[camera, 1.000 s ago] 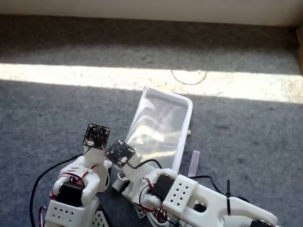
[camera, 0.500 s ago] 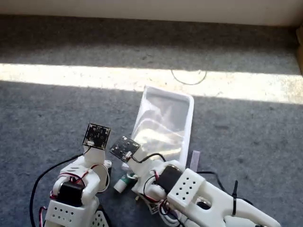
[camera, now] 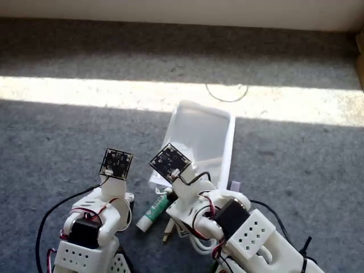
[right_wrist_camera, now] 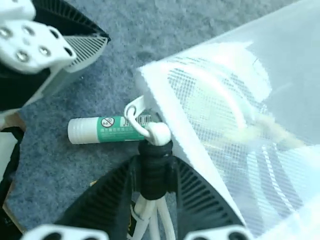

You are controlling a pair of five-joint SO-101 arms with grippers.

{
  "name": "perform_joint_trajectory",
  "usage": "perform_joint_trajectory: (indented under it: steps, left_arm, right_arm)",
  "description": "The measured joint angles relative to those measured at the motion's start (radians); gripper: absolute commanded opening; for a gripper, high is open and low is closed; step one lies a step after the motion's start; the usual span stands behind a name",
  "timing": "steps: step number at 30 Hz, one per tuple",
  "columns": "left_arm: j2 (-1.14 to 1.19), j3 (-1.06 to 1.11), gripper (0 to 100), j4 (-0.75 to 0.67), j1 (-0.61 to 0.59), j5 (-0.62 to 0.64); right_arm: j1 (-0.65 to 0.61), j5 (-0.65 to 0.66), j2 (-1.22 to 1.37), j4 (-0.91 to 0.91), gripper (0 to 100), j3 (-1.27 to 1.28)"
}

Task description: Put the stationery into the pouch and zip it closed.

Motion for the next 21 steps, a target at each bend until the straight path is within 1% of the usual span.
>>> perform_joint_trajectory:
  steps: [16, 21]
  left_arm:
    - [0.000, 0.000, 1, 0.000, 0.000, 0.000]
    - [0.000, 0.000, 1, 0.000, 0.000, 0.000]
  right_arm:
    - [0.000, 0.005, -0.150, 0.000, 0.6, 0.000]
    - [0.054, 0.005, -0.255, 0.002, 0.6, 0.000]
